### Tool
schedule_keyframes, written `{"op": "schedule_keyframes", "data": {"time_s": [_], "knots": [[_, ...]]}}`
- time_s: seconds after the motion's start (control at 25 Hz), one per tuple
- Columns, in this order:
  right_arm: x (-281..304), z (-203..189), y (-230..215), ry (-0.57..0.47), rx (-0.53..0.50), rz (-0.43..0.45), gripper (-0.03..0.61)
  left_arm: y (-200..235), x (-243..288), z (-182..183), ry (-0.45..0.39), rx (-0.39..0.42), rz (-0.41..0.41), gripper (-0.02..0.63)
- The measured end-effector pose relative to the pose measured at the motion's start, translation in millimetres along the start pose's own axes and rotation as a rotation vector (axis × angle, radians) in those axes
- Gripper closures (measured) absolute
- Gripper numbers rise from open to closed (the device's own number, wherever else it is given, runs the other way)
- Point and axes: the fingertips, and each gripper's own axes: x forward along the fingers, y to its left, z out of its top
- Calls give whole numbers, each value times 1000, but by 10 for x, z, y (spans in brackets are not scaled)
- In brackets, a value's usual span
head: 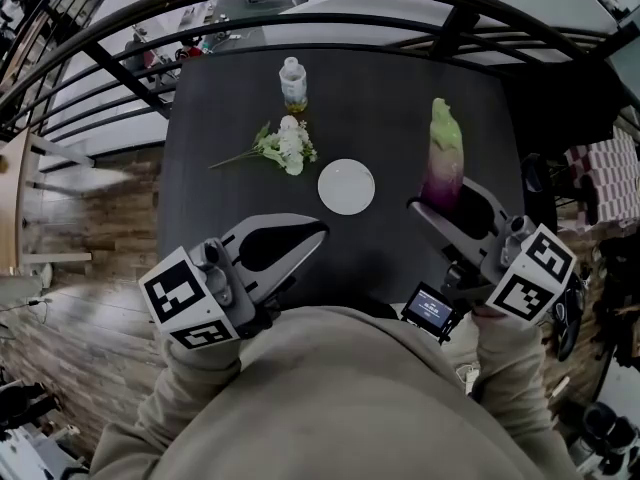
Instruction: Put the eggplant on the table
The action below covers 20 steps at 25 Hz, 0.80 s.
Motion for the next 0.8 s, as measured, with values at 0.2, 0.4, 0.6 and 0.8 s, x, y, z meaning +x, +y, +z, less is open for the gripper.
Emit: {"op": "schedule_keyframes", "data": {"time_s": [0.2, 0.4, 0.6, 0.8], "knots": [[146, -39, -45, 29, 6, 19, 337, 51, -99, -2, -16, -7, 36, 609], [347, -129, -134, 65, 15, 53, 337, 139, -220, -59, -29, -23, 91, 609], [553, -263, -198, 107, 18, 92, 337, 205, -354, -156, -35, -46, 156, 609], [728, -354, -240, 130, 25, 126, 337, 241, -482, -188, -48, -48, 209, 609]]}}
